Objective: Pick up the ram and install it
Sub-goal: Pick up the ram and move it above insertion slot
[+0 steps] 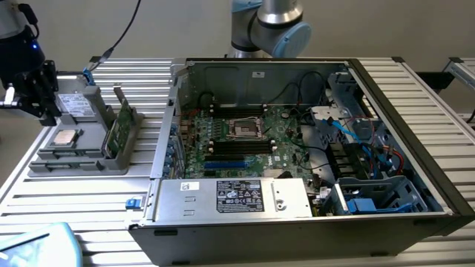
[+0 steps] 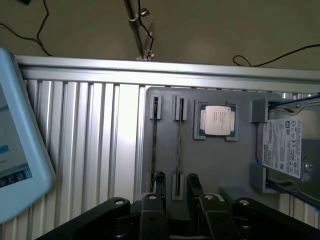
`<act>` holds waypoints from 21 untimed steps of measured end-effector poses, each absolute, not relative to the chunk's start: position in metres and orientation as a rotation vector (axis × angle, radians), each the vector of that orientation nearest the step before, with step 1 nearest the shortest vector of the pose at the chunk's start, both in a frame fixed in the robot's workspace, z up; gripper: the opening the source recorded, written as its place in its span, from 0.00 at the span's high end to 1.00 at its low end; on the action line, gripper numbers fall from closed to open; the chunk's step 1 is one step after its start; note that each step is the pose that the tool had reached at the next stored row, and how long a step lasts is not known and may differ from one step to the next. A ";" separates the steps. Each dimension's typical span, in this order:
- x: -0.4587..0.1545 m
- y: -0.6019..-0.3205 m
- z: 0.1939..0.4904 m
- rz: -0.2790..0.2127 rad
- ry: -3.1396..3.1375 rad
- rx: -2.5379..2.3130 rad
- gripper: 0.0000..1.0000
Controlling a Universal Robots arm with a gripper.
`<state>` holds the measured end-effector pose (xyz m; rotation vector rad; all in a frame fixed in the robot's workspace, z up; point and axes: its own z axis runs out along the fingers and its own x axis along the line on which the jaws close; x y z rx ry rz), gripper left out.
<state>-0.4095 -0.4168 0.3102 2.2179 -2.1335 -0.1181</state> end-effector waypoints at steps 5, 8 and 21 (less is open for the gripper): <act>-0.409 -0.428 0.301 -0.121 -2.135 2.219 0.69; -0.409 -0.433 0.296 -0.122 -2.135 2.220 0.69; -0.409 -0.449 0.272 -0.126 -2.136 2.222 0.69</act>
